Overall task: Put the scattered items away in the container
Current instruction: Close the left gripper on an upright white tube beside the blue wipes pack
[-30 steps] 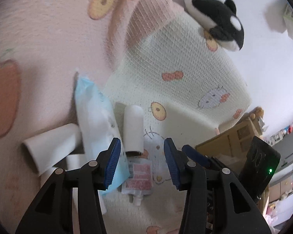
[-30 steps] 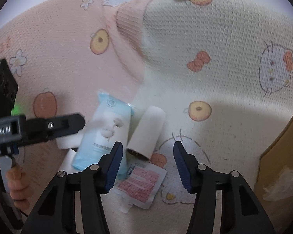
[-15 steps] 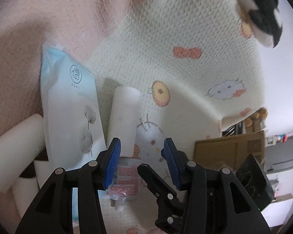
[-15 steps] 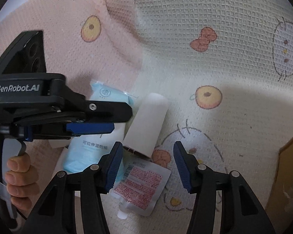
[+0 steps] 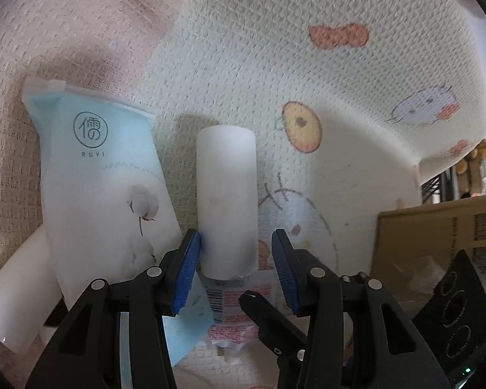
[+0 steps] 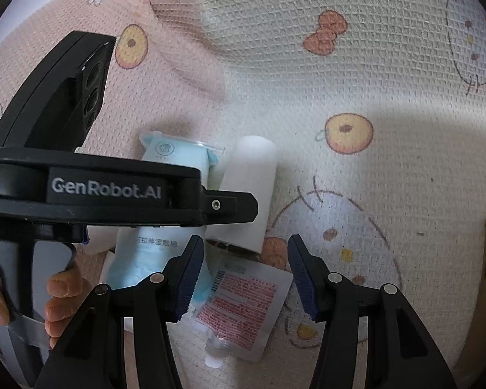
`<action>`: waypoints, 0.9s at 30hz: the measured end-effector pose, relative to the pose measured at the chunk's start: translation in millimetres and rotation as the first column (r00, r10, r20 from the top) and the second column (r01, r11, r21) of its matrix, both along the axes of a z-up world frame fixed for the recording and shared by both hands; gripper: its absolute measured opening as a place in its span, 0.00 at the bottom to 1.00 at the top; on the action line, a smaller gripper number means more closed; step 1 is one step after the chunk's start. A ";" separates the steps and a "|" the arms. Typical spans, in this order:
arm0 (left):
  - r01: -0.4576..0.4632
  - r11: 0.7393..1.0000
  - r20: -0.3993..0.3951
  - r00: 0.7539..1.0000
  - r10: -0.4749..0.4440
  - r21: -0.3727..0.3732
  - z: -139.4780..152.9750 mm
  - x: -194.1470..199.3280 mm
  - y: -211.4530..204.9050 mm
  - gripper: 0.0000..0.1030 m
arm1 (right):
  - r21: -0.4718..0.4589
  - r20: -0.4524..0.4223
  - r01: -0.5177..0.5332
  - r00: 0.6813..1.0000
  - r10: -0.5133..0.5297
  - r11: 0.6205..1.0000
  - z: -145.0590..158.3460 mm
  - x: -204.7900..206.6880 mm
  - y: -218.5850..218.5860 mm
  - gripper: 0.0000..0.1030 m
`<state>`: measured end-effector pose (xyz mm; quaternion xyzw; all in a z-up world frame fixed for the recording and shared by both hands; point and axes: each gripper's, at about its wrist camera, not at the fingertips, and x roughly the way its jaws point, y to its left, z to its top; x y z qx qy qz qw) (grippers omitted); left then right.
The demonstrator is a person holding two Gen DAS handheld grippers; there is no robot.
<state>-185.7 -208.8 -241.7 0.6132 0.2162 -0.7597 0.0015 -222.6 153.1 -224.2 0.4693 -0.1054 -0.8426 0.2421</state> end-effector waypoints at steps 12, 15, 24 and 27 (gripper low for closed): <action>0.087 0.995 0.002 0.996 -0.087 0.041 -2.7 -10.4 27.6 0.40 | -0.022 0.036 0.044 0.998 -0.043 0.999 -10.4 4.4 12.2 0.50; 0.130 0.991 -0.009 0.991 -0.130 0.013 -1.4 -11.6 40.8 0.40 | -0.022 0.039 0.060 0.997 -0.060 0.998 -9.0 7.2 18.8 0.49; 0.145 0.986 -0.011 0.989 -0.145 0.077 -4.9 -8.1 52.8 0.40 | 0.094 0.001 0.143 0.990 -0.143 0.985 -8.0 21.7 41.6 0.48; 0.148 0.985 -0.012 0.989 -0.147 0.089 -6.0 -7.6 56.6 0.39 | 0.099 -0.022 0.138 0.990 -0.137 0.985 -6.3 25.9 44.5 0.48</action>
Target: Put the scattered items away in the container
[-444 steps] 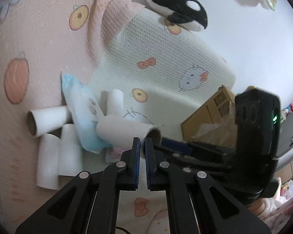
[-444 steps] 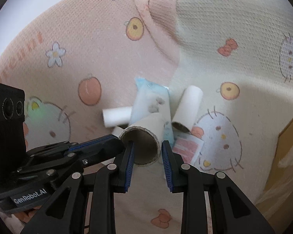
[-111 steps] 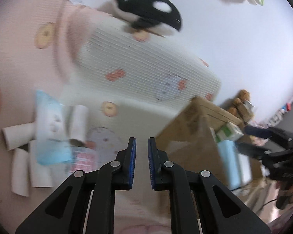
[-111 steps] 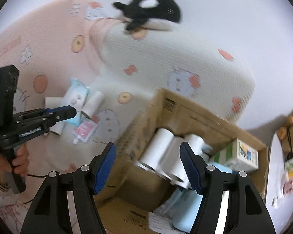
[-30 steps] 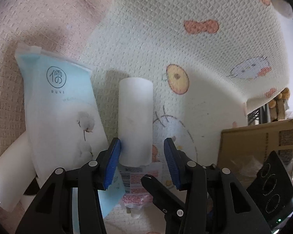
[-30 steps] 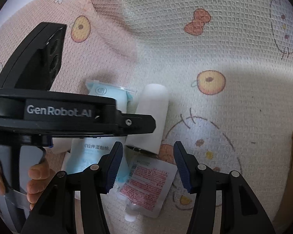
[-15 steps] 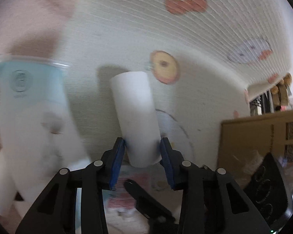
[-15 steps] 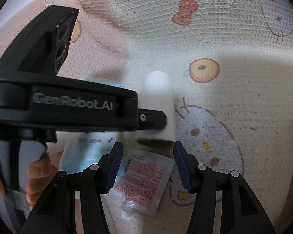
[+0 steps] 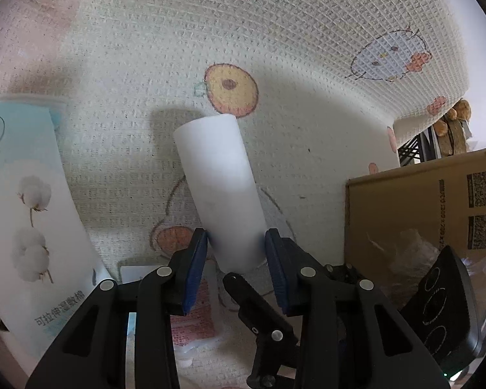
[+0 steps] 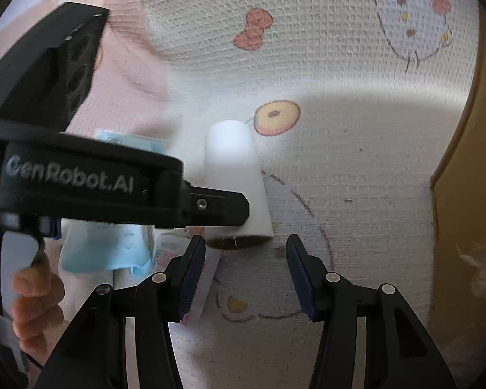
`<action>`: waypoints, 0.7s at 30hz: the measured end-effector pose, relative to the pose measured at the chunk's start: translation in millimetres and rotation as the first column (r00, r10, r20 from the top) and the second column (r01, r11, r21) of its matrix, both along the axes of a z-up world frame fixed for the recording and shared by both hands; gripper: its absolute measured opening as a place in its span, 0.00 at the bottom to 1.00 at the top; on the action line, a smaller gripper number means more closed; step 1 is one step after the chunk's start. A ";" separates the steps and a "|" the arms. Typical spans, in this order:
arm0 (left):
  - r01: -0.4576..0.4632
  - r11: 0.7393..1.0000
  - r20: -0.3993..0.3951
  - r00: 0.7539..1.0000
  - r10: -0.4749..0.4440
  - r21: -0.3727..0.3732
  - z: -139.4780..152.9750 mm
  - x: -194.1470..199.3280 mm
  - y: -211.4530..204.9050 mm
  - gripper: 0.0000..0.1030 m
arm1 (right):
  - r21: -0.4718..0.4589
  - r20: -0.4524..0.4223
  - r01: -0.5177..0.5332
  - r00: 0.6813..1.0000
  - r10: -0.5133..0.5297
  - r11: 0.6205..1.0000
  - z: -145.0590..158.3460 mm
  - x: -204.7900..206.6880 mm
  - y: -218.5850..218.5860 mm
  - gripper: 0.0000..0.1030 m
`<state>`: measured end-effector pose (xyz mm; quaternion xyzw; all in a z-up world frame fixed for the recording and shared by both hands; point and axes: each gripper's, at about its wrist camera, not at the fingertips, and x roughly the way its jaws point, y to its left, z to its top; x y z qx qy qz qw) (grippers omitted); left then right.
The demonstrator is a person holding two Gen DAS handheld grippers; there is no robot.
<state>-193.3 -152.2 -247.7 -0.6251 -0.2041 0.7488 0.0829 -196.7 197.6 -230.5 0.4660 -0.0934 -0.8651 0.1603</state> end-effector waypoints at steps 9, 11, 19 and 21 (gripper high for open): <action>0.058 0.998 -0.002 0.998 -0.058 0.005 -2.6 10.1 23.5 0.39 | 0.064 0.032 -0.018 0.999 0.016 0.998 5.9 6.1 -0.5 0.48; 0.046 0.998 0.008 0.999 -0.046 0.033 -4.4 17.0 25.5 0.39 | 0.024 0.058 -0.002 0.998 0.000 1.000 5.5 9.6 6.4 0.48; 0.047 0.998 0.014 0.999 -0.048 0.030 -3.7 44.5 31.5 0.39 | 0.063 0.129 -0.031 0.991 0.022 0.998 9.4 26.9 -1.7 0.48; 0.037 0.999 0.012 0.999 -0.038 0.035 -4.4 52.2 30.2 0.39 | 0.050 0.137 -0.046 0.990 0.039 0.998 9.1 31.5 -2.3 0.48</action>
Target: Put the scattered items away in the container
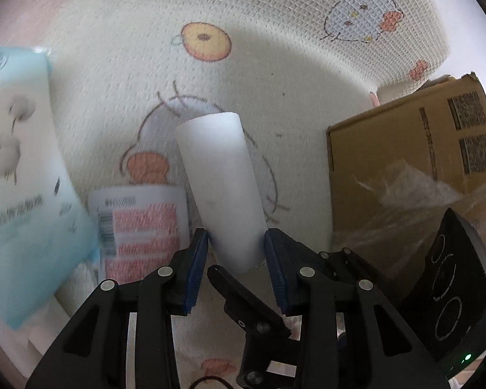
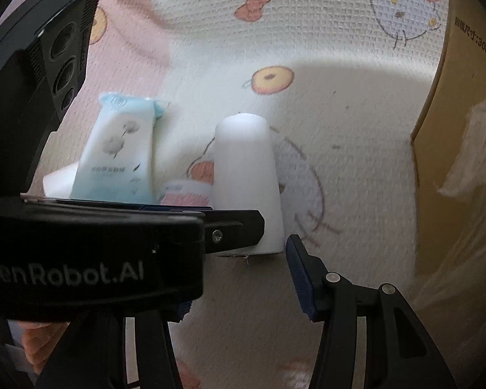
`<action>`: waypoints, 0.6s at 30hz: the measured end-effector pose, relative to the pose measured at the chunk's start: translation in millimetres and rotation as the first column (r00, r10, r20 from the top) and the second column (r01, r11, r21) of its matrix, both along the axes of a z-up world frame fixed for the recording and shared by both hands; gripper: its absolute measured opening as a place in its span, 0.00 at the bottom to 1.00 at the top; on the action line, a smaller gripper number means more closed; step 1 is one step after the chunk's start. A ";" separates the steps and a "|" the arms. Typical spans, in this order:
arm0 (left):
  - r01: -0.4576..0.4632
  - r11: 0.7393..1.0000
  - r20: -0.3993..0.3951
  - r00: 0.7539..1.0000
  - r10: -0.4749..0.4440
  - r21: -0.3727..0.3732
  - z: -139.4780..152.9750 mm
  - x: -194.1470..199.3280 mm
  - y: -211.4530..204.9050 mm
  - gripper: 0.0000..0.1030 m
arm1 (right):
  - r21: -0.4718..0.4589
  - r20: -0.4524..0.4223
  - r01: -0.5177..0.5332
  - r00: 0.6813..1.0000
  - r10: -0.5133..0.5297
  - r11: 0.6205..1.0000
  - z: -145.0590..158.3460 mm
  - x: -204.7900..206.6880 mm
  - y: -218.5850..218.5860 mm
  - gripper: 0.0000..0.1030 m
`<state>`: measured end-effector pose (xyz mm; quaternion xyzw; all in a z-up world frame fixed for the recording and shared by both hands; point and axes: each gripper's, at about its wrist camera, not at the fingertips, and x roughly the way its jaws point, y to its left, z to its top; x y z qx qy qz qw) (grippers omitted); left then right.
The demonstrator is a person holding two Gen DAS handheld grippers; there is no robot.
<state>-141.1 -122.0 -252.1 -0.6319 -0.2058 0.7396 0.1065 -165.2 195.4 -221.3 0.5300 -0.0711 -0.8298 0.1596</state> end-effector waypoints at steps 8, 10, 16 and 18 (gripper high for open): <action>-0.059 0.997 -0.034 0.998 0.061 0.040 -2.2 56.3 -15.4 0.34 | 0.058 -0.139 -0.207 0.967 0.213 0.977 7.0 45.3 -16.3 0.49; -0.082 0.996 -0.033 0.996 0.084 0.046 -3.4 70.0 -20.4 0.33 | 0.058 -0.163 -0.270 0.947 0.276 0.961 9.1 54.8 -21.8 0.51; -0.135 0.991 -0.058 0.989 0.134 -0.013 0.8 102.9 -27.2 0.30 | 0.004 -0.179 -0.372 0.913 0.366 0.928 2.5 70.1 -31.9 0.51; -0.151 0.988 -0.074 0.986 0.151 0.005 3.2 108.8 -30.5 0.30 | -0.019 -0.172 -0.380 0.912 0.371 0.925 -1.3 65.6 -37.6 0.51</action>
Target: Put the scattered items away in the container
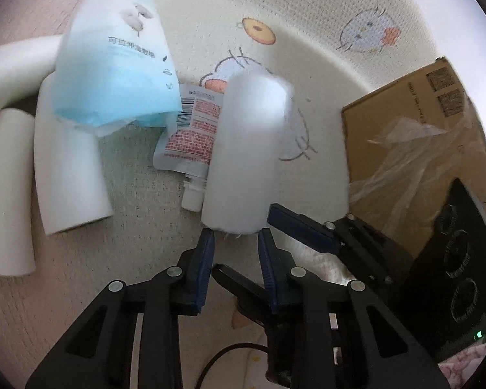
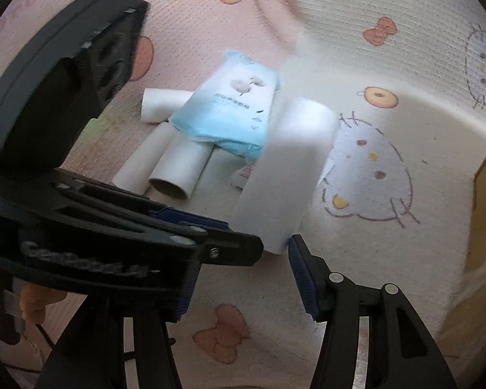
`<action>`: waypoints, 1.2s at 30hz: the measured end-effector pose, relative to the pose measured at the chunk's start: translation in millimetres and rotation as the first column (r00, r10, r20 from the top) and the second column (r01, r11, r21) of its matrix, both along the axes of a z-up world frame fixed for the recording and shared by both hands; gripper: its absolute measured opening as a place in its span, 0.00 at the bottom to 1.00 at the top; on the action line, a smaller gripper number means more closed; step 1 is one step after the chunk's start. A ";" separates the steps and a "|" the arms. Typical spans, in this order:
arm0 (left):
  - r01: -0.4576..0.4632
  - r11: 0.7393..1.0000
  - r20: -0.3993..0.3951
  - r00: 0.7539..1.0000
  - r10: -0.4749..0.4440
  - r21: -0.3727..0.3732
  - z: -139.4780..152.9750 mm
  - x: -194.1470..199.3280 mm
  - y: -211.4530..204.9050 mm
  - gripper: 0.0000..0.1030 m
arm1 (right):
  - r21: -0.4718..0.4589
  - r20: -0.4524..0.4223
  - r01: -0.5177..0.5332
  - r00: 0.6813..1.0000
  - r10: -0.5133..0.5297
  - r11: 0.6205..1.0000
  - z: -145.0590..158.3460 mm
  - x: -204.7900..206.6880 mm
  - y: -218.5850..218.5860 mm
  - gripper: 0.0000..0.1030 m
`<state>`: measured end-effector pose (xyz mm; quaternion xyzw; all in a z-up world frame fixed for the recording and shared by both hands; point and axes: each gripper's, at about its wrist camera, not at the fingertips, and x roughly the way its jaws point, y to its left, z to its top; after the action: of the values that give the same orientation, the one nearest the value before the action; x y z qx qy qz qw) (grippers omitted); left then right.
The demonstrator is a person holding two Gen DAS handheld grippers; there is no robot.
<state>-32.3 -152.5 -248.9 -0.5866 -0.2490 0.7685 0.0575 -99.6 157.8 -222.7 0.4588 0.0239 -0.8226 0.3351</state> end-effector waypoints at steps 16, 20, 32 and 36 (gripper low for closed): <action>-0.002 1.000 -0.141 0.990 0.001 -0.010 36.9 14.6 -2.2 0.42 | 0.019 0.037 0.049 0.998 -0.049 0.999 6.1 5.1 14.7 0.51; -0.021 0.998 -0.213 0.977 0.032 0.052 36.0 2.6 -12.1 0.47 | 0.056 -0.032 0.089 0.996 -0.087 0.994 9.1 8.1 16.9 0.51; 0.043 0.977 -0.101 0.995 -0.022 0.210 -6.1 -37.2 -7.5 0.46 | 0.059 -0.059 0.178 0.983 -0.174 0.982 6.9 9.0 28.2 0.51; 0.047 0.982 -0.100 0.995 -0.029 0.181 -11.9 -34.7 -1.2 0.44 | -0.023 0.021 0.216 0.976 -0.216 0.976 -0.9 -0.8 38.2 0.56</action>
<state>-67.0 -153.7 -260.9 -0.5454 -0.3043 0.7686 0.1381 -100.4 196.0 -223.5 0.4623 -0.0395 -0.8500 0.2497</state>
